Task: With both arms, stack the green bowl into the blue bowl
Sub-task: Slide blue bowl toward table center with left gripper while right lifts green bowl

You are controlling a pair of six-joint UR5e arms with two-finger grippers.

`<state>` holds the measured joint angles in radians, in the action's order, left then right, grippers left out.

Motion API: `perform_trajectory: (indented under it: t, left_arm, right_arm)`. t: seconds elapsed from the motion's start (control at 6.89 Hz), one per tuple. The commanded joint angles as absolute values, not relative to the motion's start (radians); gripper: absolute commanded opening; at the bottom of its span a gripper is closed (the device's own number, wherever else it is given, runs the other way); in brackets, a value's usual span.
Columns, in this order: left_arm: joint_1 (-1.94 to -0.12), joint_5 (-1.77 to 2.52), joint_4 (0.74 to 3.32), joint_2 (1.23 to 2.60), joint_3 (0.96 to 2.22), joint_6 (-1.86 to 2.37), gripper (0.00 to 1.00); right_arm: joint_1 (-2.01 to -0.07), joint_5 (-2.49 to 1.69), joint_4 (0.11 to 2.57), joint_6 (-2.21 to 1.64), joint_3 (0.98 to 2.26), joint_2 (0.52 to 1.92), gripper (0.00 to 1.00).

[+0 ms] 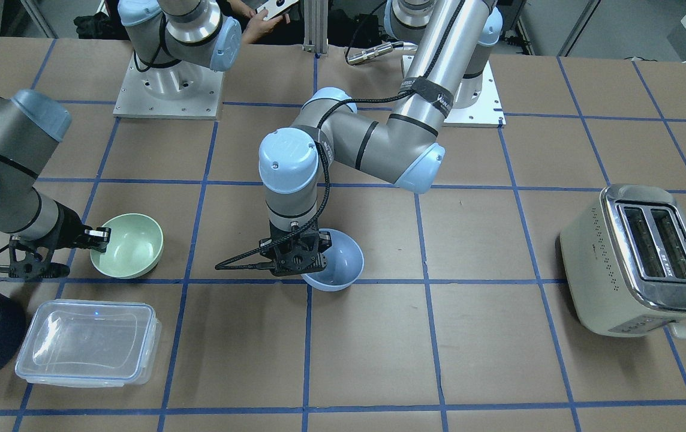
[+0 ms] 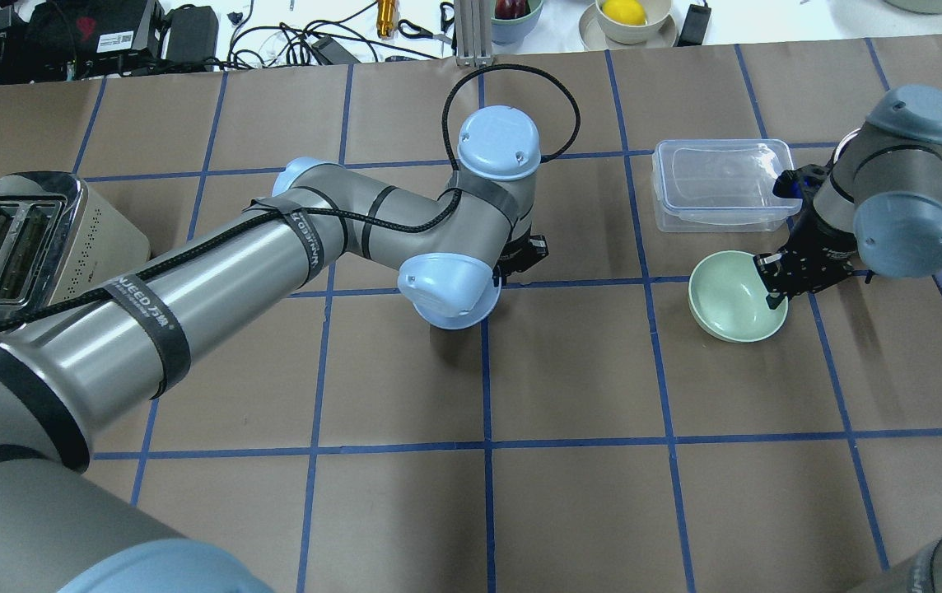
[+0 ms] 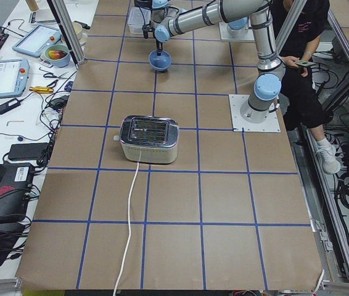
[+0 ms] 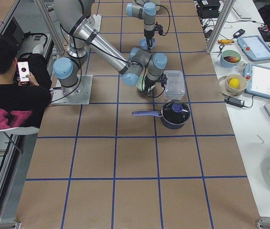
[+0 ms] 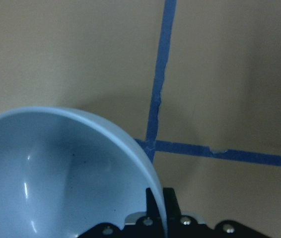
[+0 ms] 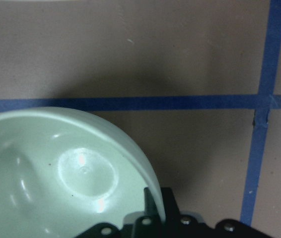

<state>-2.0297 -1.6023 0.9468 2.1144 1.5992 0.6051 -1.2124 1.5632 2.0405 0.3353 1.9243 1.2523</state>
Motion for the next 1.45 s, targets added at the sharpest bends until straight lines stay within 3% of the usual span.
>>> perform_trajectory:
  t: [0.0,0.15,0.44,0.87,1.31]
  left_arm:
    - [-2.046,-1.6,0.939,2.126,1.582,0.626,0.66]
    - [-2.043,-1.6,0.94,2.091,1.582,0.599,1.0]
    - [-1.908,-1.498,0.957,2.001,1.595,0.451,1.0]
    - [-1.63,-1.457,1.286,1.78,1.578,0.116,1.0]
    - [-1.594,-1.572,1.51,1.584,1.58,-0.023,1.0]
  right_arm:
    - [-1.212,1.555,1.952,0.337,1.867,1.276,0.0]
    - [-1.212,1.555,1.878,0.347,1.815,1.276,0.0]
    - [-1.212,1.54,1.775,0.394,1.735,1.276,0.0]
    - [-1.282,1.383,1.753,0.373,1.732,1.301,0.0]
    - [-1.521,1.355,1.801,0.043,1.7,1.302,0.0]
